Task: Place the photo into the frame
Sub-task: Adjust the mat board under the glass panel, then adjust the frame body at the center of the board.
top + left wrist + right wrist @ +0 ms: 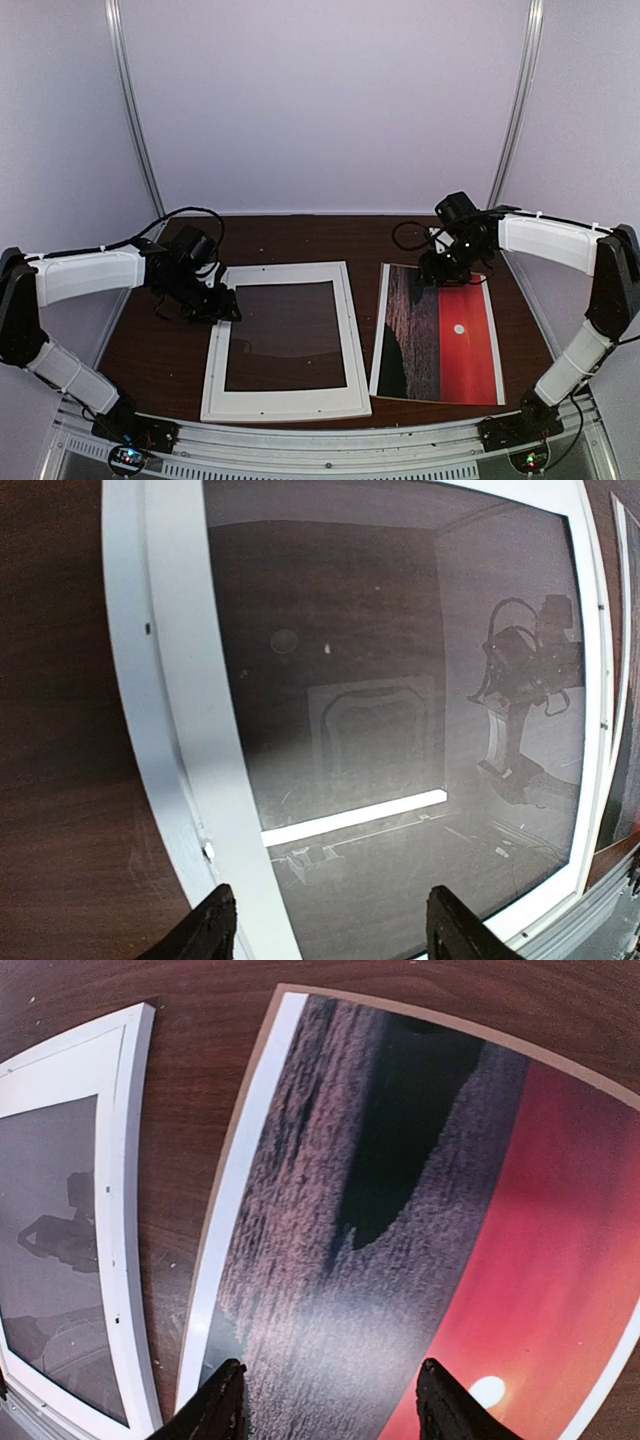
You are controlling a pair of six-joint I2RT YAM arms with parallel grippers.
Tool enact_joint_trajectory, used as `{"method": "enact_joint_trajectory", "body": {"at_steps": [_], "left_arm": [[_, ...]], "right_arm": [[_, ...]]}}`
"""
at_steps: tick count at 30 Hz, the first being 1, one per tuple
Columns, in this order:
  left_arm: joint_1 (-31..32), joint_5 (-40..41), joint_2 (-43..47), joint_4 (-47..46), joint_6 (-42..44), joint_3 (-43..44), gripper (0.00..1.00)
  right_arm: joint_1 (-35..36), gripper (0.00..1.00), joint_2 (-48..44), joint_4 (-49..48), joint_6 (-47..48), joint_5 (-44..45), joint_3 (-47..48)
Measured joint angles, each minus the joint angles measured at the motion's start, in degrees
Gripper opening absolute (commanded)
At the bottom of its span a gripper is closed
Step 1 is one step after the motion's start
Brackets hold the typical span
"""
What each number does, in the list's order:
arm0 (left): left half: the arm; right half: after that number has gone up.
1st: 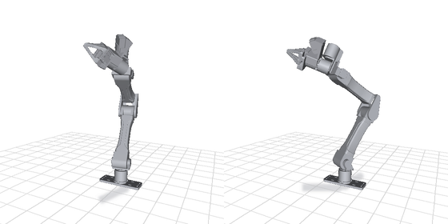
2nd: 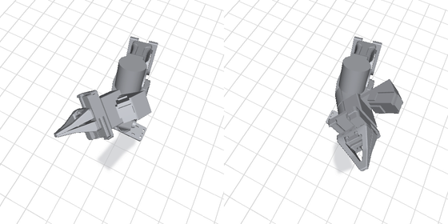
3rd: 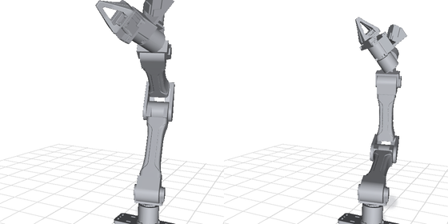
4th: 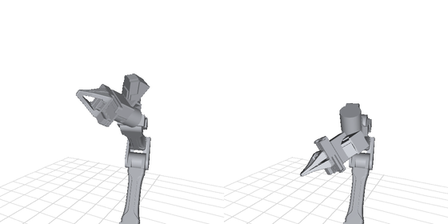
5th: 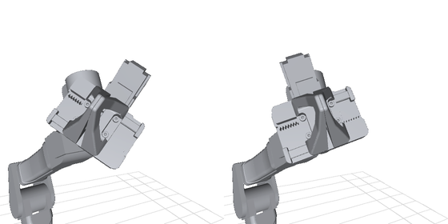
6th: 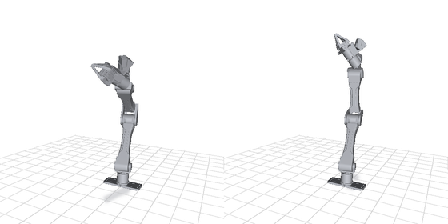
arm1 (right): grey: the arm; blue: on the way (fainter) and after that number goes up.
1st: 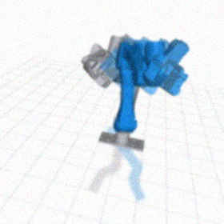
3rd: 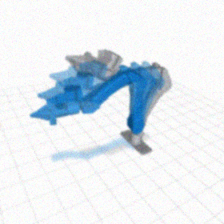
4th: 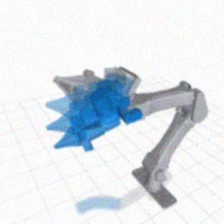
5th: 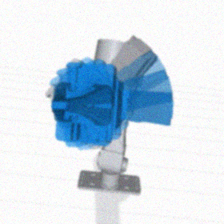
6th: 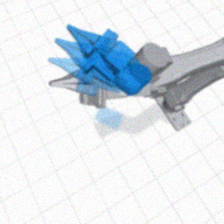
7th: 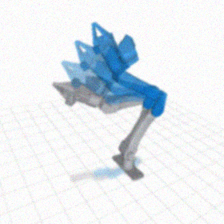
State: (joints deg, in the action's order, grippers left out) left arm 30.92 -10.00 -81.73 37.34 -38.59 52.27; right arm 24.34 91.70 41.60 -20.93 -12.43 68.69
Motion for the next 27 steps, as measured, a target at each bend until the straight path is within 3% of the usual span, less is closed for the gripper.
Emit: {"method": "enact_joint_trajectory", "body": {"at_steps": [15,27], "left_arm": [[1.8,5.1,-14.6,-0.3,3.7,8.1,0.66],[-0.5,7.8,-19.3,0.9,5.2,10.3,0.66]], "right_arm": [[-2.8,0.58,-3.7,2.4,0.0,4.0,-5.3],[-2.8,0.59,-3.7,2.4,-0.1,4.4,-5.5]]}}
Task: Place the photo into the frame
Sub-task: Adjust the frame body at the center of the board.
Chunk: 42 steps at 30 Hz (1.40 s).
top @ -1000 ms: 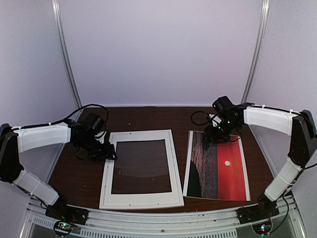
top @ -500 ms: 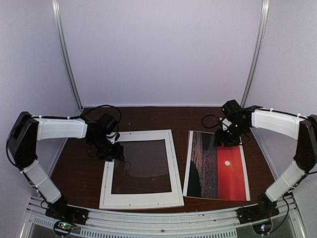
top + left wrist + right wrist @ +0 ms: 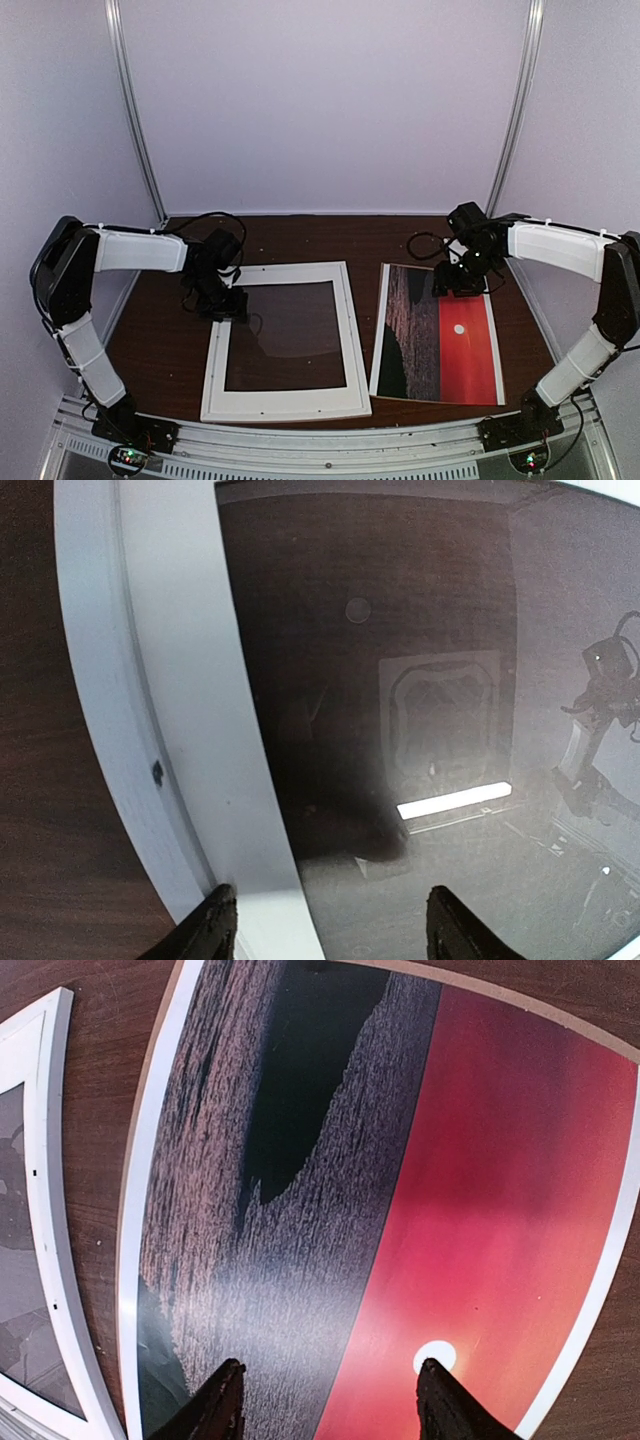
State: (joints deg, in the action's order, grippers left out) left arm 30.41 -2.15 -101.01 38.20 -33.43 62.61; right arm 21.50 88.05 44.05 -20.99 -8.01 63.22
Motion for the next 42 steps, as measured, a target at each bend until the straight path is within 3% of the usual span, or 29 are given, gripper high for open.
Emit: {"method": "enact_joint_trajectory", "body": {"at_steps": [9,18,24,28,33,42], "left_arm": [[-3.8,0.5,-3.3,0.7,2.4,3.9,0.65],[-8.3,1.6,-7.0,1.2,4.9,9.2,0.67],[-8.5,-0.5,-4.4,-1.0,5.3,10.3,0.78],[-6.0,-1.9,0.2,-2.6,5.3,10.5,0.79],[2.1,-3.0,2.0,-4.7,5.2,13.6,0.79],[14.5,-5.7,-4.5,-7.3,4.1,21.4,0.79]], "right_arm": [[-1.5,0.59,-0.5,0.1,-0.2,1.5,-2.4],[-10.8,0.61,-1.0,-1.2,-0.3,2.1,-8.5],[-17.0,0.62,-1.0,-2.0,-0.3,3.4,-11.6],[-19.6,0.62,-1.0,-2.9,-0.2,4.0,-12.5],[-23.1,0.61,-0.9,-4.4,0.1,3.8,-14.3],[-24.5,0.52,0.8,-8.0,0.7,0.0,-16.3]]}}
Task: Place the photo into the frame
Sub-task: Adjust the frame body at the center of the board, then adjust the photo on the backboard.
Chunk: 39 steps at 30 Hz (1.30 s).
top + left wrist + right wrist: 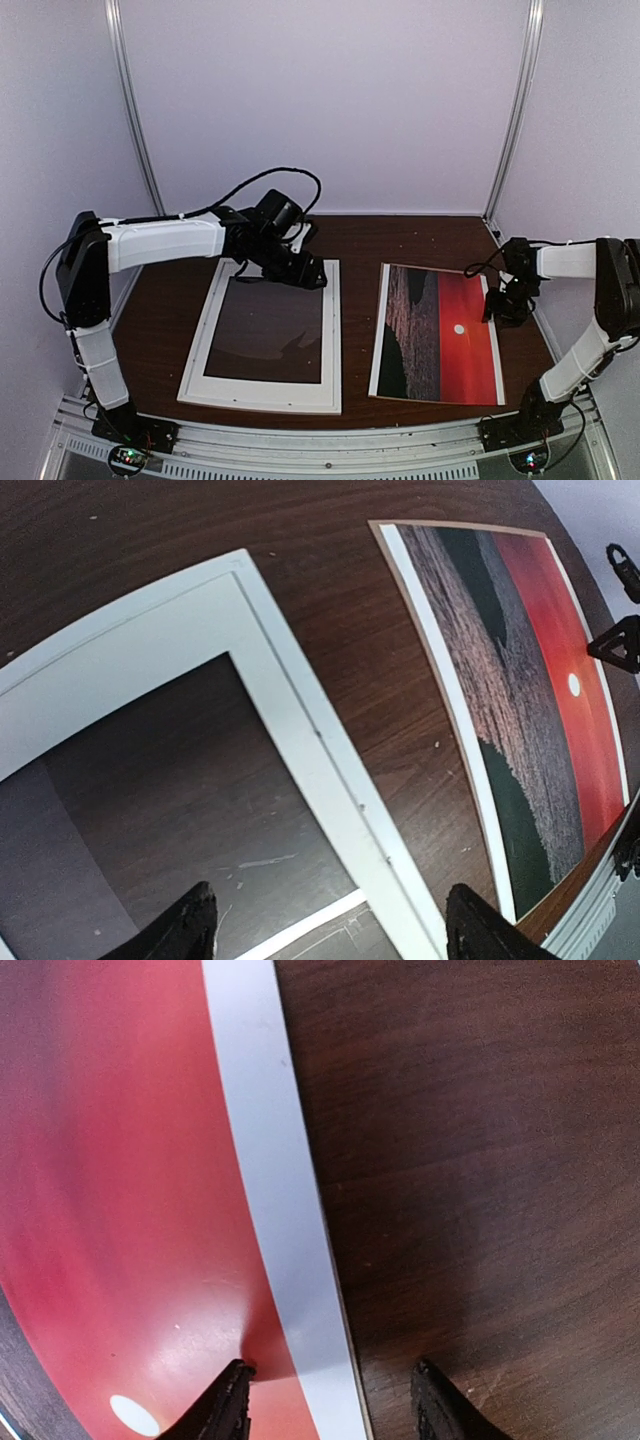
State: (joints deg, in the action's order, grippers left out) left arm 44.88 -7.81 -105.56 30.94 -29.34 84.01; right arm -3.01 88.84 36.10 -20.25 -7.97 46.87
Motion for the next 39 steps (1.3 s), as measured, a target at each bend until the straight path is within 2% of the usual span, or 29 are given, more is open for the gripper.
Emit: {"method": "enact_joint_trajectory", "body": {"at_steps": [9,17,21,30,39], "left_arm": [[9.6,-1.8,-15.6,-0.8,-1.4,13.0,0.77],[14.2,-2.3,-26.7,0.1,-2.8,24.7,0.74],[14.0,-1.8,-29.0,0.7,-3.8,26.2,0.74],[13.9,-1.1,-31.5,0.7,-5.0,27.1,0.74],[13.9,-0.2,-31.7,1.2,-5.8,27.5,0.73]], "right_arm": [[-0.3,0.42,-1.9,-3.8,0.6,-2.1,-2.5],[-0.3,0.41,-4.0,-5.5,0.8,-4.5,-4.7],[-0.3,0.42,-5.0,-5.3,0.9,-5.6,-5.5],[0.8,0.53,-8.5,-3.7,0.6,-6.8,-6.1],[3.9,0.52,-6.4,-3.6,0.3,-7.1,-5.9]]}}
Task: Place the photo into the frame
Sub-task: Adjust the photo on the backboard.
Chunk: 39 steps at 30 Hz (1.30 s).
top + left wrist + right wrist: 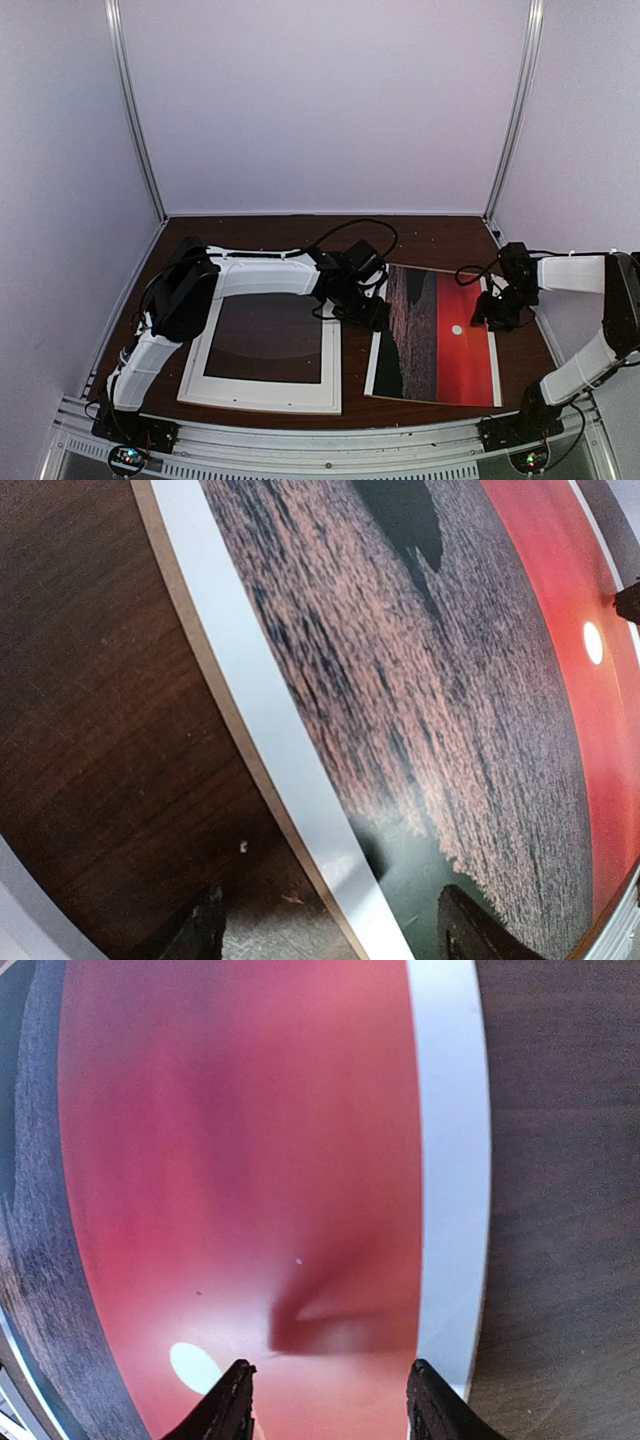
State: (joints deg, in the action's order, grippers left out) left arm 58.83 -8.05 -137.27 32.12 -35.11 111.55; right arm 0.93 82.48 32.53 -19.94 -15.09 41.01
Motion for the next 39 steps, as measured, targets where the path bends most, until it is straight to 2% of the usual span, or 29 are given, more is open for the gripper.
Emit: {"method": "enact_joint_trajectory", "body": {"at_steps": [9,15,22,30,39], "left_arm": [[0.0,0.4,0.0,0.1,-0.9,0.0,0.72],[0.0,0.8,0.0,-0.4,-1.9,-0.5,0.66],[-0.1,1.4,0.3,-1.6,-2.3,-1.5,0.58],[0.1,2.2,0.7,-2.5,-1.7,-2.5,0.55],[0.2,2.6,1.0,-3.6,-0.9,-3.6,0.44]], "right_arm": [[3.7,0.50,2.9,-2.7,-1.1,-0.6,2.0],[6.8,0.49,3.8,-4.3,-2.4,-1.5,2.6],[8.6,0.57,2.8,-3.0,-2.8,-0.9,2.7],[4.1,0.61,-3.2,4.0,-2.2,6.4,3.5],[0.8,0.57,1.0,4.3,-1.3,7.4,2.9]]}}
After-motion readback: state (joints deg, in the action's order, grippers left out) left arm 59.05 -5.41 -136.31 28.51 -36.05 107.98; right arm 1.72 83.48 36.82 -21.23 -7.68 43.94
